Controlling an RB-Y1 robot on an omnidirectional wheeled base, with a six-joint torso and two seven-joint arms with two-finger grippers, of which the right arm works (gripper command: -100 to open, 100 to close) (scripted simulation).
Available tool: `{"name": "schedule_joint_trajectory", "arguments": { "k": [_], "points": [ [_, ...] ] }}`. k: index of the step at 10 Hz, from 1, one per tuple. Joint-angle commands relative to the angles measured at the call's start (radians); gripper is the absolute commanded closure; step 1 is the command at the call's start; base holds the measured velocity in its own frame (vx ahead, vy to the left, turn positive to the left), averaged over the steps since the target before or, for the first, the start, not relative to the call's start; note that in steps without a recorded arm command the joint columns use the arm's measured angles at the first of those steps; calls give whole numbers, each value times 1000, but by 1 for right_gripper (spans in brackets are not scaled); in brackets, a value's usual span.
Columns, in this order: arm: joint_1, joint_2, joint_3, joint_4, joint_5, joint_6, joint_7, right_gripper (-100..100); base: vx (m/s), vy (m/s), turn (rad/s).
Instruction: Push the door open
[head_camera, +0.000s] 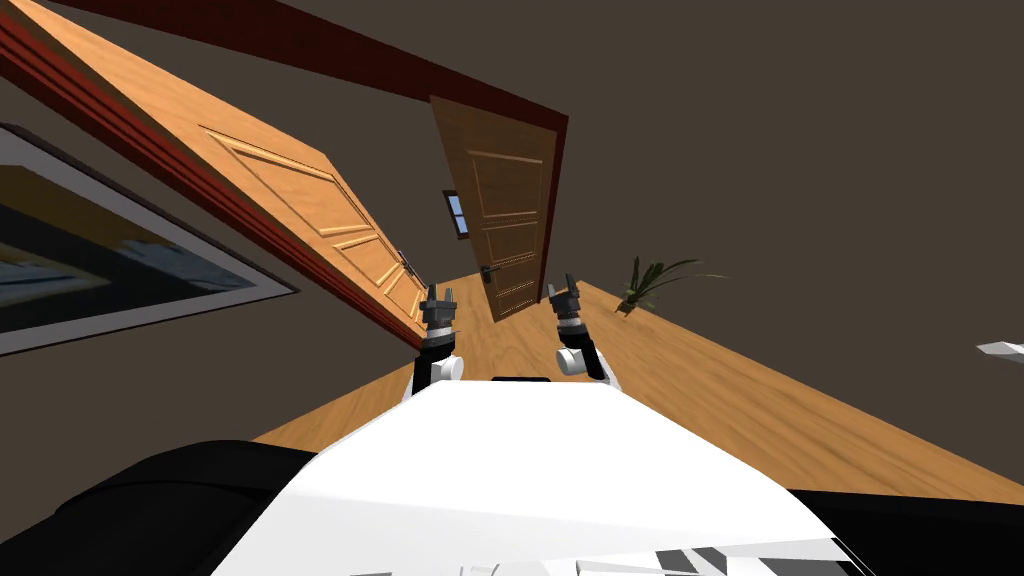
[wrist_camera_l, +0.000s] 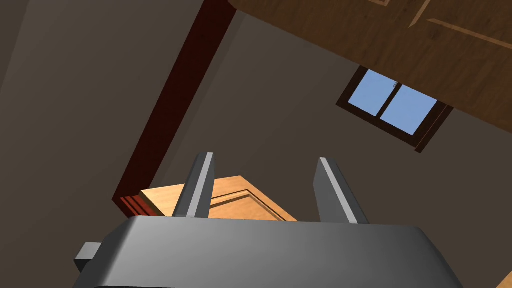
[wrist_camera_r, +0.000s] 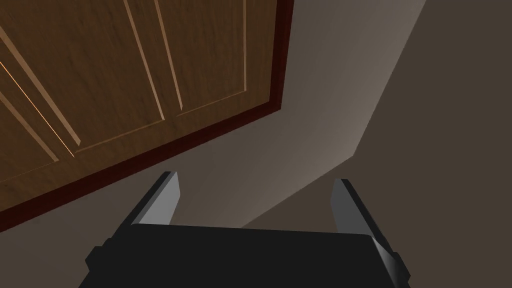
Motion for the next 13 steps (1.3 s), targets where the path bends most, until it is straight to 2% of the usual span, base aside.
{"name": "schedule_joint_trajectory", "arguments": {
  "k": [1,12,13],
  "points": [
    [-25,-2,25,31,3,11,-3,-100,126,57,-102],
    [-161,-20,165,256,15,26,-23,-100,94,51,-84],
    [-161,-20,165,256,15,26,-23,-100,69,38,-25]
  ]
}}
